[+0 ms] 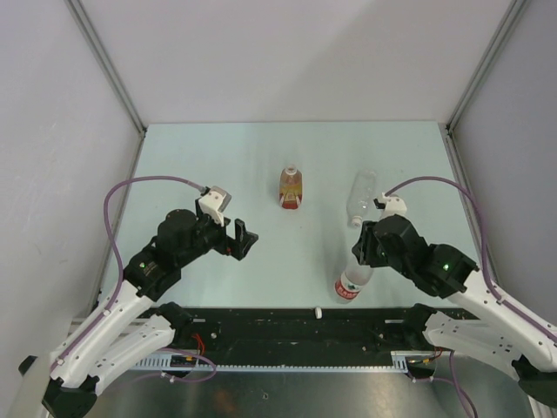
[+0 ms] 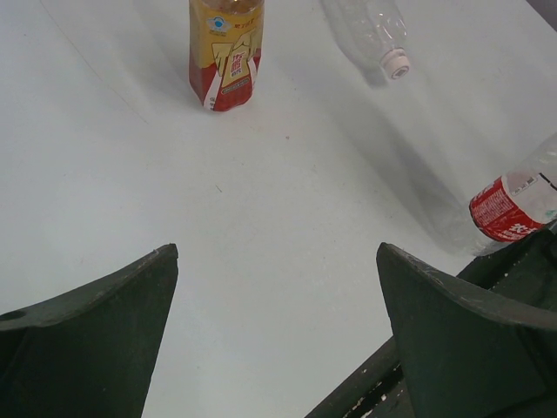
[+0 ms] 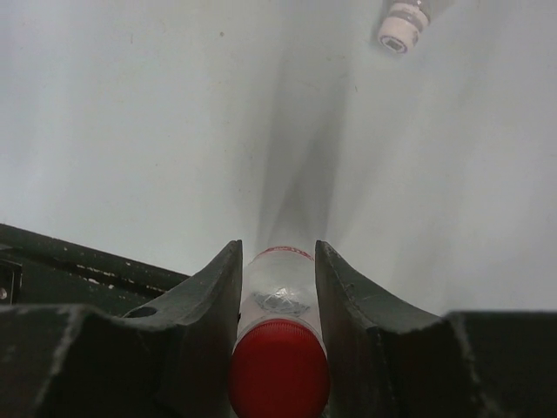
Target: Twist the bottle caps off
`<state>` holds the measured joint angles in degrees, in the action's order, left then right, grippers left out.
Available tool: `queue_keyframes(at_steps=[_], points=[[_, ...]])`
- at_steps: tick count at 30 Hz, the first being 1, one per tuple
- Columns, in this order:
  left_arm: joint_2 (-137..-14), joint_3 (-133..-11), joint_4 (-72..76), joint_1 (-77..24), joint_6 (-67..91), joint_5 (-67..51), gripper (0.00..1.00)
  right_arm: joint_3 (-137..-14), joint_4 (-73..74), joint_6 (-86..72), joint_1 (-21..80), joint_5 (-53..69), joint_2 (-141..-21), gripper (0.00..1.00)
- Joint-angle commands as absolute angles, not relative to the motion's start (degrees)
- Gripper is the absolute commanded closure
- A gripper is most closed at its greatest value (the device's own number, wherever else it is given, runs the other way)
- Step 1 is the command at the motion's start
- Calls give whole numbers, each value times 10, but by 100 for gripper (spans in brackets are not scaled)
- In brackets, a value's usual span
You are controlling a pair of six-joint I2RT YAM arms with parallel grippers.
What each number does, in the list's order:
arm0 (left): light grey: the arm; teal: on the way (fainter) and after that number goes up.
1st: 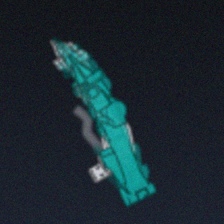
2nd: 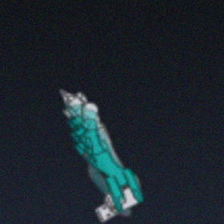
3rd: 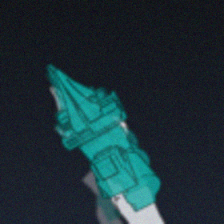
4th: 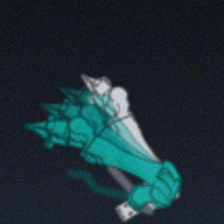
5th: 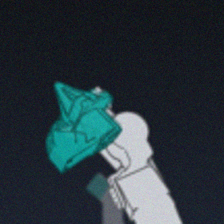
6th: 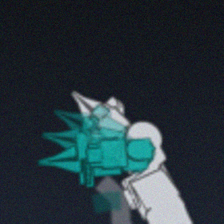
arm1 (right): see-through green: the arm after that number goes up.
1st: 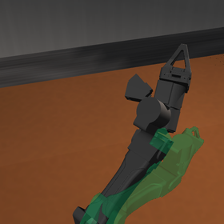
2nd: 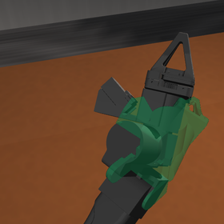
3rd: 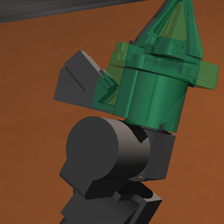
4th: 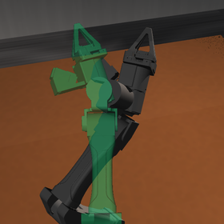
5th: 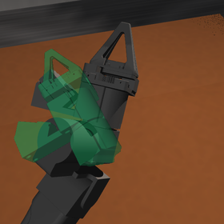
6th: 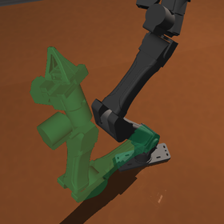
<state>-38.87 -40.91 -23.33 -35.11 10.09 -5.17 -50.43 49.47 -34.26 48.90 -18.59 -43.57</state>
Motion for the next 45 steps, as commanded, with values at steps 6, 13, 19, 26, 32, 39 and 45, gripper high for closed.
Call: queue_keyframes(at_steps=[6,13,19,26,32,39,45], points=[[-377,-412,-228,-349,107,-58,1,-540,408,-281,492,-175,-480,92],[-370,-412,-227,-349,106,-69,1,-585,340,-244,487,-140,-504,95],[-366,-414,-227,-349,101,-91,1,-591,265,-242,457,-27,-523,96],[-369,-418,-224,-348,94,-138,1,-591,195,-271,382,181,-567,97],[-378,-417,-207,-349,89,-213,1,-591,113,-327,315,332,-596,98],[-406,-411,-170,-349,92,-354,1,-591,19,-389,295,411,-624,99],[-437,-407,-151,-350,101,-424,1,-591,-57,-433,297,441,-643,99]])
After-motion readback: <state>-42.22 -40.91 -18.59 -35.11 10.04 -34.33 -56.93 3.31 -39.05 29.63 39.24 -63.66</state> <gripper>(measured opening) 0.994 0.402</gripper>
